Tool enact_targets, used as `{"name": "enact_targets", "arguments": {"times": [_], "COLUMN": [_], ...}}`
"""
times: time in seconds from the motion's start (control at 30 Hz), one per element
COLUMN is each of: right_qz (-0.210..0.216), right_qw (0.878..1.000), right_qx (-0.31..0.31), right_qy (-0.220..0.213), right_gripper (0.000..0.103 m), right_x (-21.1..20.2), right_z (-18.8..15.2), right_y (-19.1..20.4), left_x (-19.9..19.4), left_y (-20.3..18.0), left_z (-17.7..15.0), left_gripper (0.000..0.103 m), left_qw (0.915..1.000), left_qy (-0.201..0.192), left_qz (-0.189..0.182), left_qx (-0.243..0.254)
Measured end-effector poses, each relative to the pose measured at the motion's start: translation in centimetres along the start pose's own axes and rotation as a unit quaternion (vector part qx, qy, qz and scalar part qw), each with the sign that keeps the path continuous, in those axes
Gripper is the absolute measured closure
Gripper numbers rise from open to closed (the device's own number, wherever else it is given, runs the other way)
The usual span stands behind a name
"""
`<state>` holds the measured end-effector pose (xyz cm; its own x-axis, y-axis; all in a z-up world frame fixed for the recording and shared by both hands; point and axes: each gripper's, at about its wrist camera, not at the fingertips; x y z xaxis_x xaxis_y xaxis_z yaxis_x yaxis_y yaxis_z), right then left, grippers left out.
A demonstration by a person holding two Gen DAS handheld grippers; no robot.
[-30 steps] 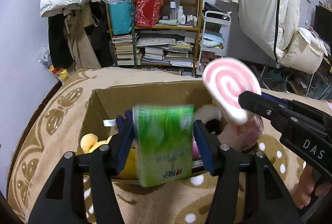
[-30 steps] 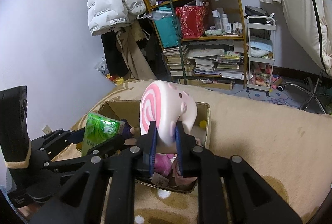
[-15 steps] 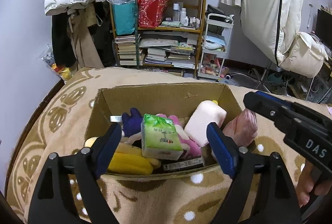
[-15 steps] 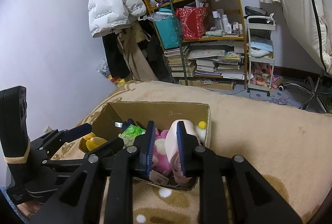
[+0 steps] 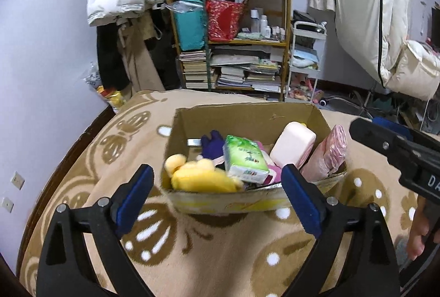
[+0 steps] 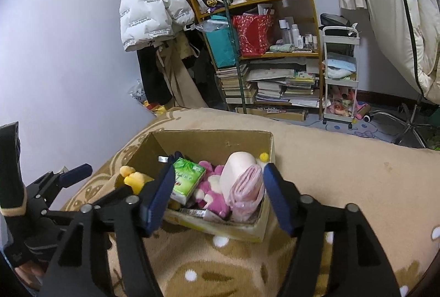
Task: Organize soft objects
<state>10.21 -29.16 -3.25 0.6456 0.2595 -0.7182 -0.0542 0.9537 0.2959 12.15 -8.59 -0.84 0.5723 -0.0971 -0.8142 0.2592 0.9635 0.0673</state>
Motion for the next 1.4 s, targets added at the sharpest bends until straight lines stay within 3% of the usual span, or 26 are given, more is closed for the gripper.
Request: {"name": "enact_targets", "arguments": {"times": [0.1, 0.27, 0.4, 0.57, 0.73, 1.4], "right_qz": [-0.001, -0.014, -0.014, -0.023, -0.038, -0.058], "right_qw": [1.0, 1.0, 1.0, 0.999, 0.998, 0.996], "right_qx": [-0.003, -0.002, 0.002, 0.0, -0.005, -0.01], "right_qy": [-0.005, -0.014, -0.021, -0.032, -0.045, -0.06], "right_gripper": [0.013, 0.0, 0.0, 0.0, 0.0, 0.0], "right_x": [-1.1, -2.7, -4.1, -5.8, -7.2, -9.4], "right_z": [-0.6, -1.4, -1.9, -2.7, -3.9, -7.3], "right_y": [0.5, 1.2, 1.4, 1.9, 2.5, 2.5], "left_x": [-1.7, -4.6, -6.4, -8.7, -10.4, -11.9], "left_y": [0.7, 1.5, 2.5, 2.7, 3.4, 4.5], "left_z": [-0.7, -1.8, -3.1, -4.2, -5.5, -8.3], "left_gripper": [0.002, 0.002, 0.002, 0.002, 0.002, 0.002], "left_qw": [0.9998, 0.9992, 0.9983, 0.9967, 0.9952, 0.9943], "left_qy": [-0.016, -0.036, -0.052, -0.074, -0.088, -0.097], "left_qz": [0.001, 0.012, -0.002, 0.021, 0.02, 0.013], "left_qx": [-0.007, -0.017, -0.026, -0.024, -0.036, -0.043]}}
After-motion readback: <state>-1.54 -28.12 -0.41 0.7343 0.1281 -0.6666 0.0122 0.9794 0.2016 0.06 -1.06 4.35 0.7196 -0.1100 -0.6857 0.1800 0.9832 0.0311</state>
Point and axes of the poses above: each gripper's, at about its wrist camera, not at the fingertips, and x roughly the way its jaws point, y to its left, z to its top, and after that the axes turned 12 degrees about y, right-handed
